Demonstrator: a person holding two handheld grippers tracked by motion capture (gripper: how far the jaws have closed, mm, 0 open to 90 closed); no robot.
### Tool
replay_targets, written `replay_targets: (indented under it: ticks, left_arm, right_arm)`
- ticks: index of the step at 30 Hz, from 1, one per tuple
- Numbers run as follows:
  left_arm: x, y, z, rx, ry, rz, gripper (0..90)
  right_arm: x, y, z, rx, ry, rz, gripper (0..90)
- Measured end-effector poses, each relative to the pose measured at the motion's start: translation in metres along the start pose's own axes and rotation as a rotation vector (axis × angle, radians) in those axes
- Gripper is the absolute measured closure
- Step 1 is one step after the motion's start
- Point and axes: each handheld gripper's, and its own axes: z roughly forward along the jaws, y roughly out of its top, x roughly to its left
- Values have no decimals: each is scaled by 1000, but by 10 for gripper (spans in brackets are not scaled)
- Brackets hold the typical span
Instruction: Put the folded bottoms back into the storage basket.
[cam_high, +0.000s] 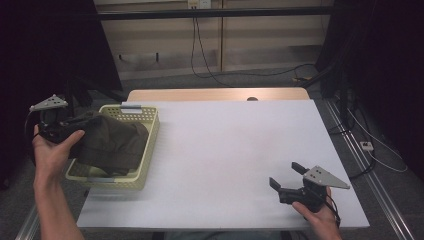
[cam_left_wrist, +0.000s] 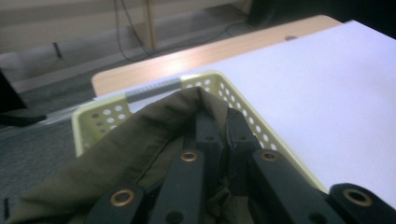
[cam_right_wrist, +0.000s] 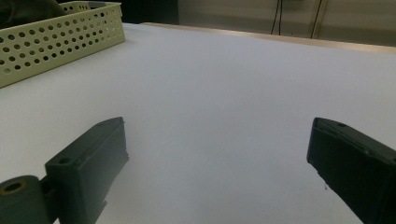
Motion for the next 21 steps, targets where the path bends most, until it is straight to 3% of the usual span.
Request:
replay_targets:
  ticks: [3, 6, 21]
  left_arm:
    - [3, -3, -2, 43, 7, 10, 866]
    - [4, -7, -1, 109, 58, 32, 863]
    - [13, -14, 19, 46, 45, -29, 862]
  right_arm:
    - [0, 0, 0, 0, 0, 1, 47]
    - [0, 0, 0, -1, 0, 1, 47]
    - [1, 0, 1, 1, 0, 6, 47]
